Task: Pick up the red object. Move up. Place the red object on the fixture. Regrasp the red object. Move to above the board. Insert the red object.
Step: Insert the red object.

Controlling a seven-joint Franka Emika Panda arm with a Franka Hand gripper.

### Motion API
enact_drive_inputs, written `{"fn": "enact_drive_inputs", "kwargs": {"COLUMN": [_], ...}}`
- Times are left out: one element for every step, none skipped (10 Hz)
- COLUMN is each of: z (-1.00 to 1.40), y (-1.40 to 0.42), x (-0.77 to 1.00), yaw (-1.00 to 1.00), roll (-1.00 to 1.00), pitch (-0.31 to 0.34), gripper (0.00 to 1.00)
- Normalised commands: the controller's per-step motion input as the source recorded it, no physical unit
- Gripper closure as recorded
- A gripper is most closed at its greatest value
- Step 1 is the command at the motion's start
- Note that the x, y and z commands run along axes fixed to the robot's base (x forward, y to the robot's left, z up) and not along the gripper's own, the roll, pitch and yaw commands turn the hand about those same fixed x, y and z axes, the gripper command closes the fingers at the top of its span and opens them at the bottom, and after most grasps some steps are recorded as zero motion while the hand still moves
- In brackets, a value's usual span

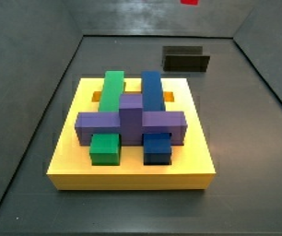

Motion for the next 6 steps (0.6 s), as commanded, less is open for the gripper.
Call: {"fn": "enact_drive_inputs", "kwargs": {"z": [-0.45, -0.51, -0.51, -0.52, -0.69, -0.78], "y": [0.26, 0.27, 0.27, 0.21, 0.00, 0.00], "x": [-0.14, -0.23, -0.22, -0.25, -0.23, -0.16], "yaw": [0.00, 0.00, 0.00, 0.00, 0.00, 0.00], "roll": [-0.21, -0.18, -0.20, -0.17, -0.01, 0.00], "pitch": [-0.330, -0.311, -0.300, -0.313, -0.287, -0.247], "gripper": [1.00, 1.00, 1.00, 1.00, 1.00, 1.00]}}
